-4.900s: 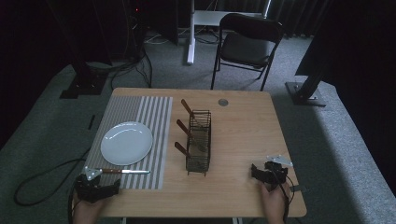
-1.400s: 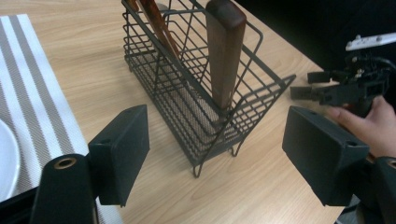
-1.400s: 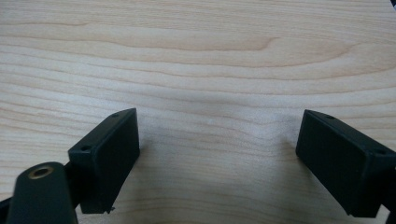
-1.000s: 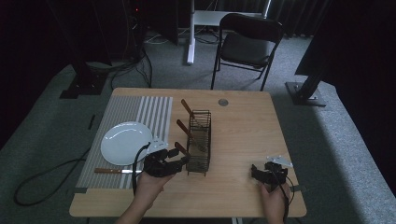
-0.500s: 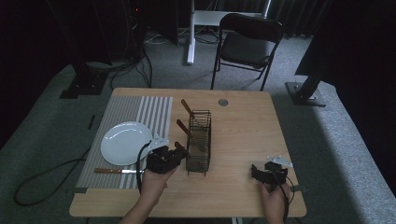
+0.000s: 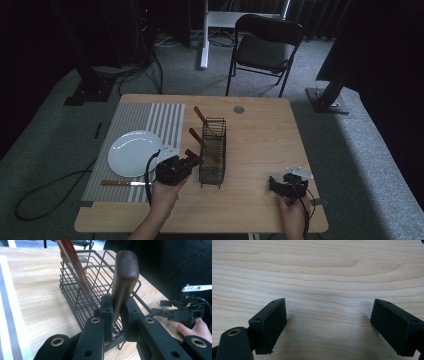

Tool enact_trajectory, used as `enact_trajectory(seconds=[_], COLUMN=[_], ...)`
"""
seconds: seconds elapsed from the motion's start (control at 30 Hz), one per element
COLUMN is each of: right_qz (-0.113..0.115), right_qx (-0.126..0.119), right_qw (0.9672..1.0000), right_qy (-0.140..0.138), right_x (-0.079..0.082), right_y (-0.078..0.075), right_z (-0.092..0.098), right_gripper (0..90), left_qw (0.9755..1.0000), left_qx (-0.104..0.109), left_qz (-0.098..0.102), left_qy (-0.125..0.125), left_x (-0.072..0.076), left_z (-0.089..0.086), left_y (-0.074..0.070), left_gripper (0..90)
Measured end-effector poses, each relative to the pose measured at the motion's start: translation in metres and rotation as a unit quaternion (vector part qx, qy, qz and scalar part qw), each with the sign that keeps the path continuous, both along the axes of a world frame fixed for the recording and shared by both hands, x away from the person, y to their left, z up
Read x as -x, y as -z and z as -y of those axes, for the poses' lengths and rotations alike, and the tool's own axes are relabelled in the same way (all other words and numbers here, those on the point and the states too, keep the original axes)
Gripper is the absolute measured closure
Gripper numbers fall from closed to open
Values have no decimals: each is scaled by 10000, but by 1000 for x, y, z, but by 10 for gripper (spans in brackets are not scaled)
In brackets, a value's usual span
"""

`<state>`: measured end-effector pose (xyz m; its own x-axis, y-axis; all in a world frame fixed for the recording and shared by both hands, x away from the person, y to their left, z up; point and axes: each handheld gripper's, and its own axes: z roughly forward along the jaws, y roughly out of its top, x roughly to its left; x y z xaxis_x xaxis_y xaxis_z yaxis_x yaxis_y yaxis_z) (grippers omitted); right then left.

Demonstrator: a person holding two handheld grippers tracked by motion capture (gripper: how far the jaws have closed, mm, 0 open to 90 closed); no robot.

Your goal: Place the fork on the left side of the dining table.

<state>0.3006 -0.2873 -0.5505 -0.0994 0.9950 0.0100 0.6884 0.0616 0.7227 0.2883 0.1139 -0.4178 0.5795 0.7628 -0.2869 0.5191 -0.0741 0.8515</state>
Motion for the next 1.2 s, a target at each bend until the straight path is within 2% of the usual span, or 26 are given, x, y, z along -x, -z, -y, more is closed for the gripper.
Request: enact_trajectory(seconds=[0.23, 0.3, 0.37, 0.43, 0.57, 0.7, 0.83, 0.9, 1.0, 1.2], right_qz=[-1, 2, -3, -7, -4, 2, 8, 7, 5, 1], right_qx=[-3, 1, -2, -1, -2, -2, 5, 4, 2, 8], right_qw=[10000, 10000, 10000, 10000, 10000, 10000, 10000, 10000, 10000, 10000], right_qy=[3, 0, 2, 1, 2, 2, -4, -2, -3, -4], right_x=[0, 0, 0, 0, 0, 0, 0, 0, 0, 0], right_y=[0, 0, 0, 0, 0, 0, 0, 0, 0, 0], right_z=[0, 0, 0, 0, 0, 0, 0, 0, 0, 0], right_gripper=[131, 131, 131, 131, 131, 131, 131, 131, 131, 131], left_qw=[9997, 9994, 9994, 9991, 9980, 9974, 9969, 9962, 9960, 9955], left_qx=[121, 141, 171, 297, 408, 423, 299, 280, 267, 194], left_qz=[199, 302, 294, 286, 484, 586, 701, 758, 743, 512], left_qy=[38, 31, 39, 51, 21, -35, -199, -323, -412, -771], left_x=[3, 4, 5, 6, 13, 15, 14, 12, 8, -12], left_z=[-6, -12, -14, -20, -30, -40, -52, -60, -67, -91], left_y=[-20, -33, -35, -41, -57, -70, -80, -83, -85, -74], left_gripper=[808, 808, 808, 808, 807, 808, 807, 807, 808, 807])
